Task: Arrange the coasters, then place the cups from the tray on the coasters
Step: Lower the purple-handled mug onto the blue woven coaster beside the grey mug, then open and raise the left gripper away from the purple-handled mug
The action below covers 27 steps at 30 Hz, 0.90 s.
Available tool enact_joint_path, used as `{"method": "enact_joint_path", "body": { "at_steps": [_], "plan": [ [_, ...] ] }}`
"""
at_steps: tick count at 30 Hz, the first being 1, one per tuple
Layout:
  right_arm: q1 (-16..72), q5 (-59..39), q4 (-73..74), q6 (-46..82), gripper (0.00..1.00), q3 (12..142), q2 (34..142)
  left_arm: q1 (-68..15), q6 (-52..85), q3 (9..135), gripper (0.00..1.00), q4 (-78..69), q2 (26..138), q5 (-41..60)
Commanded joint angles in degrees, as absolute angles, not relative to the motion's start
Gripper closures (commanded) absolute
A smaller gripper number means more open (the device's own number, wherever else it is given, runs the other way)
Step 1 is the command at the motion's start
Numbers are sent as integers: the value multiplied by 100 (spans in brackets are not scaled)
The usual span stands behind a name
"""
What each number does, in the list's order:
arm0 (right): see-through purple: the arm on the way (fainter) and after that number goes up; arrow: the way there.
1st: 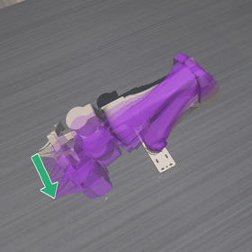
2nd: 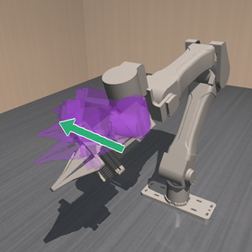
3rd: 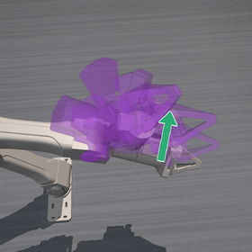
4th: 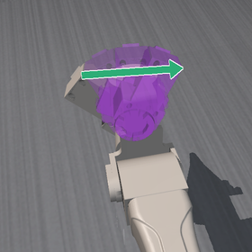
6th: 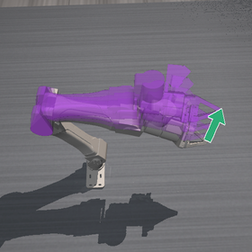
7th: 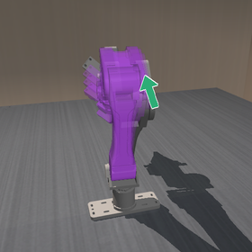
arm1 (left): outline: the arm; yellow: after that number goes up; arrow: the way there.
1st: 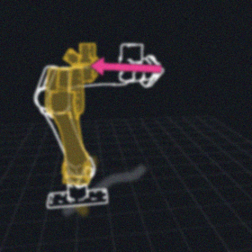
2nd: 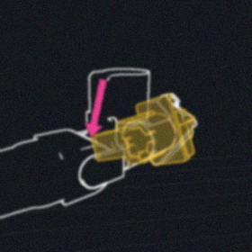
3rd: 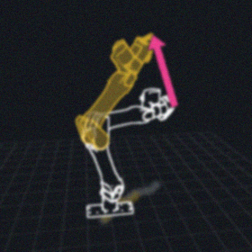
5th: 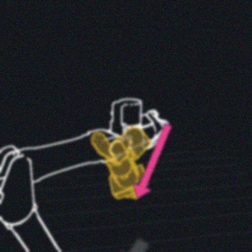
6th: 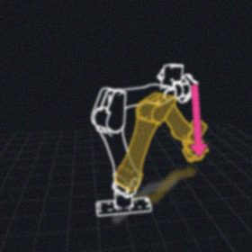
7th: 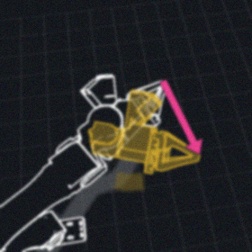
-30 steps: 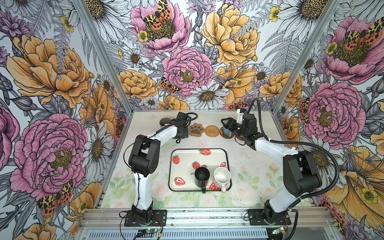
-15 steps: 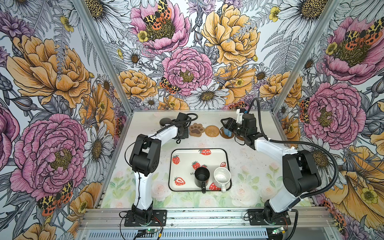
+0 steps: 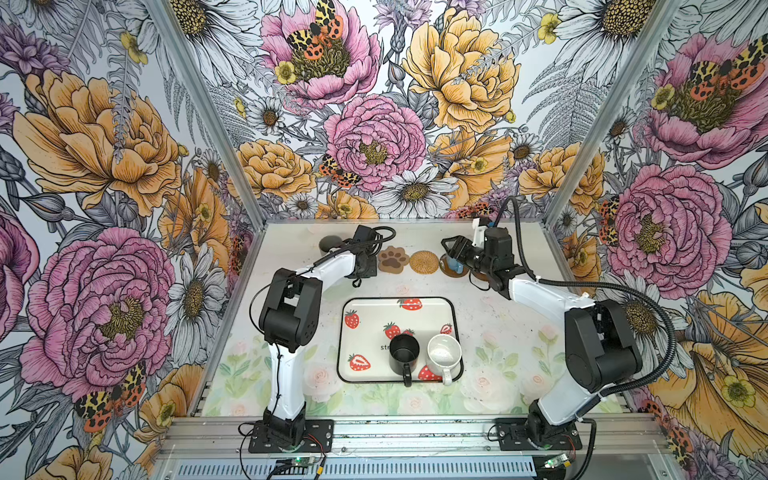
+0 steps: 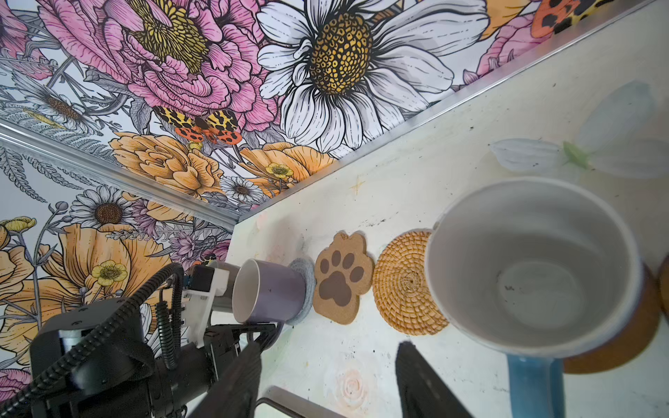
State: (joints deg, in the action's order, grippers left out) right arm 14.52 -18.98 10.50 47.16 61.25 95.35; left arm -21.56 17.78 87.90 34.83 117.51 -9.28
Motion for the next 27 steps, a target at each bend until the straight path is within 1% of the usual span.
{"method": "enact_joint_path", "body": {
  "at_steps": [1, 5, 9, 13, 27],
  "plan": [
    [1414, -1977, 1055, 4755, 38, 6322, 9633, -2112, 1758, 8907, 91, 3129, 11692, -790],
    [1410, -1982, 1046, 4755, 38, 6328, 9642, -2109, 1758, 8896, 80, 3134, 11670, -752],
    [1409, -2002, 1046, 4755, 38, 6341, 9653, -2105, 1757, 8887, 64, 3146, 11638, -748],
    [1415, -2004, 1044, 4772, 39, 6333, 9642, -2100, 1755, 8843, 53, 3146, 11567, -743],
    [1416, -1976, 1046, 4799, 39, 6302, 9565, -2110, 1828, 8481, 45, 3131, 10872, -765]
  ]
}}
